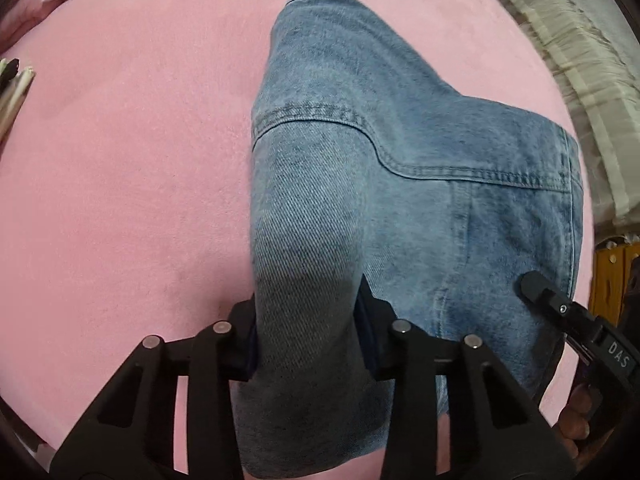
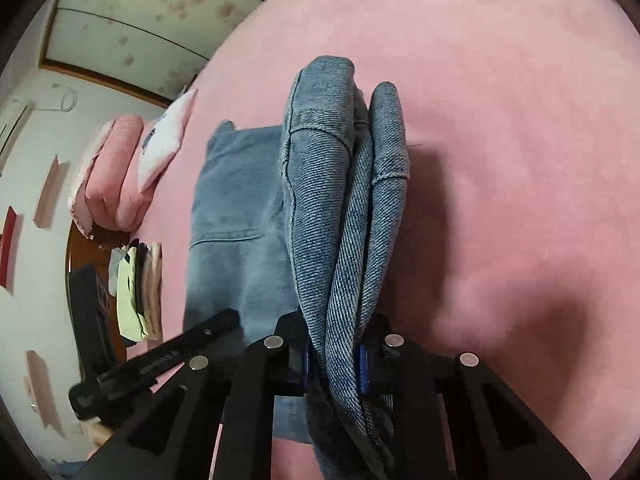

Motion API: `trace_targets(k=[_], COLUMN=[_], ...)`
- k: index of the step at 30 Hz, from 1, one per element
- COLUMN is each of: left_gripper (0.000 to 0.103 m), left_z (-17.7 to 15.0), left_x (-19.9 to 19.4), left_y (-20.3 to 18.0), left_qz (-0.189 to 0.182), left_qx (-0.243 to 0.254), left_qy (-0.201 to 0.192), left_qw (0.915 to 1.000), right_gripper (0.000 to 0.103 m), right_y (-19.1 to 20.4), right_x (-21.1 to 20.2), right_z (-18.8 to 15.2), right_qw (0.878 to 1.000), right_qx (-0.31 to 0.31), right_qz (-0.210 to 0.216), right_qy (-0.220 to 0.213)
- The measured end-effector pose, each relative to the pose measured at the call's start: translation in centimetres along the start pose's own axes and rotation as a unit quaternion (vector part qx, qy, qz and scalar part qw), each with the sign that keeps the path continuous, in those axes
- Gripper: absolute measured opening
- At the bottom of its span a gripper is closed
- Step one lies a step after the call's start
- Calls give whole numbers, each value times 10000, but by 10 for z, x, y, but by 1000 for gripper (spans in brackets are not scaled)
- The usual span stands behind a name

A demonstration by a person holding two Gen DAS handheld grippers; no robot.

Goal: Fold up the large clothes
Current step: 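Grasp the folded denim bundle edge with both grippers, then lift the bundle with both grippers and carry it toward the clothes stack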

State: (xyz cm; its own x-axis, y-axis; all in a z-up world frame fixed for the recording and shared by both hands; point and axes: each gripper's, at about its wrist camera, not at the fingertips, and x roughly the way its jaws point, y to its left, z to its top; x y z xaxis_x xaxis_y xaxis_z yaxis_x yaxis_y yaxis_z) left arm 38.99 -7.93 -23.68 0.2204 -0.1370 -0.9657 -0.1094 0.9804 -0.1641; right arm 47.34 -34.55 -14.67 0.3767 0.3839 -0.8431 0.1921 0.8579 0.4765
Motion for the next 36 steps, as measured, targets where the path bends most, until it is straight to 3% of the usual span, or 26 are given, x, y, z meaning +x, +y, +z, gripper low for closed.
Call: trace_targets(k=[7, 12, 16, 21, 25, 29, 33, 36], left_gripper=[31, 31, 31, 31, 30, 31, 31, 32], left_z=[-25, -27, -22, 3, 30, 60, 97, 113], left_x=[-36, -84, -131, -202, -263, -314, -333, -319], left_y=[55, 117, 187, 295, 379, 454, 540, 607], left_qz=[-712, -837, -584, -182, 255, 765, 1319, 1512], left_qx=[-75, -115, -78, -264, -506, -727, -765, -746], left_qy=[189, 244, 59, -443, -956, -1513, -1878, -1849], left_qw=[9973, 9961, 9982, 9985, 9938, 9828, 9703, 9682], right_gripper=[16, 16, 16, 16, 15, 16, 16, 15], right_y=[81, 155, 229, 346, 452, 550, 638, 673], right_x=[-30, -30, -7, 37, 72, 113, 171, 237], right_z=[-37, -71, -102, -127, -141, -139, -147, -156], right_qw=[9962, 9942, 9938, 9909, 9822, 9676, 9528, 9486], right_qx=[-666, -816, -918, -1271, -1750, -2235, -2546, -2644], right_qz=[-509, -639, -550, -34, 462, 1022, 1495, 1572], right_qy=[-230, -300, -310, -441, -507, -585, -711, -747])
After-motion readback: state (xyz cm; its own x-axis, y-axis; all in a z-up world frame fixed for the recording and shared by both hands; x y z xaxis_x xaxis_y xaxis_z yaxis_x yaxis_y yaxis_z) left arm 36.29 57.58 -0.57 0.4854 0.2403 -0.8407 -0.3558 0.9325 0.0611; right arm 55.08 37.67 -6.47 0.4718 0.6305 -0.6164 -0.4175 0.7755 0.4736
